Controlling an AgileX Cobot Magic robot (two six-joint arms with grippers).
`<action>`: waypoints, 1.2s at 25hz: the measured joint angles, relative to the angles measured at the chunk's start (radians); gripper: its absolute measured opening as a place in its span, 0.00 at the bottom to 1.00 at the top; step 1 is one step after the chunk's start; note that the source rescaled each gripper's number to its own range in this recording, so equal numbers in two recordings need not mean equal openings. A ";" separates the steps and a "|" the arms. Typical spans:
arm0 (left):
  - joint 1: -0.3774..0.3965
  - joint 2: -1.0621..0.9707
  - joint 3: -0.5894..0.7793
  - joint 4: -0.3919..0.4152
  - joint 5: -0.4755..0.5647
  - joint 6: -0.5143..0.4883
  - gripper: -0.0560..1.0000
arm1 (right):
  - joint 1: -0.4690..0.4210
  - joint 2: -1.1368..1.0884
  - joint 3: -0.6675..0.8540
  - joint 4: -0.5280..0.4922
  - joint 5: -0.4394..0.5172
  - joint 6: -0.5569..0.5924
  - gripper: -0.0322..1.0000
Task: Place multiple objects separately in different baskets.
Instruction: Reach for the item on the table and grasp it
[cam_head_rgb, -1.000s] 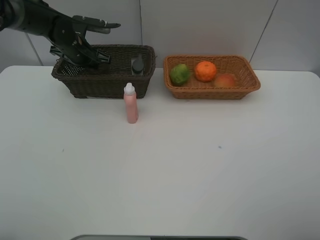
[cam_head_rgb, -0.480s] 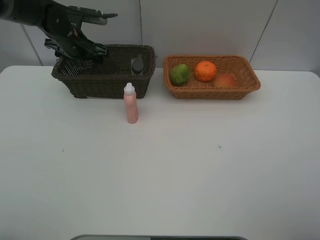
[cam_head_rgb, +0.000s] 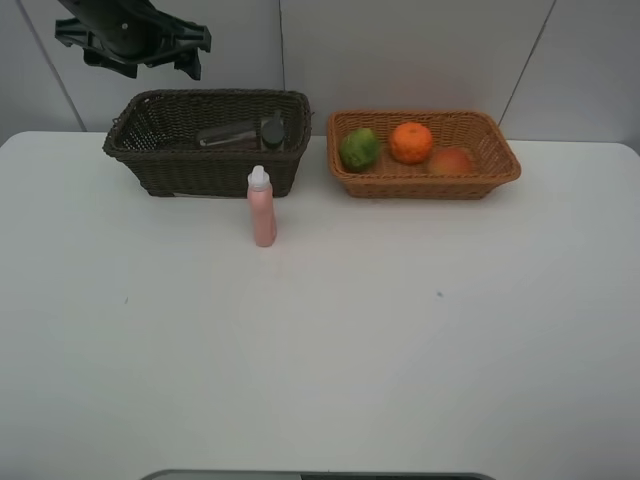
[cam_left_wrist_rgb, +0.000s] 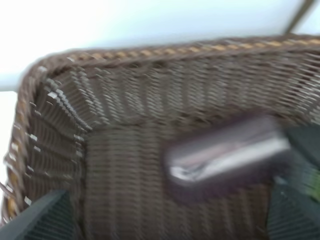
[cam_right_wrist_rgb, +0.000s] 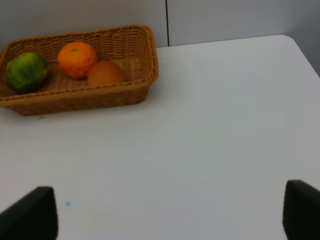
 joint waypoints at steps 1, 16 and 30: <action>-0.018 -0.012 -0.001 -0.012 0.029 0.000 0.99 | 0.000 0.000 0.000 0.000 0.000 0.000 1.00; -0.273 -0.030 -0.001 -0.145 0.331 -0.123 0.99 | 0.000 0.000 0.000 0.000 0.000 0.000 1.00; -0.306 0.025 -0.001 -0.173 0.325 -0.225 0.99 | 0.000 0.000 0.000 0.000 0.000 0.000 1.00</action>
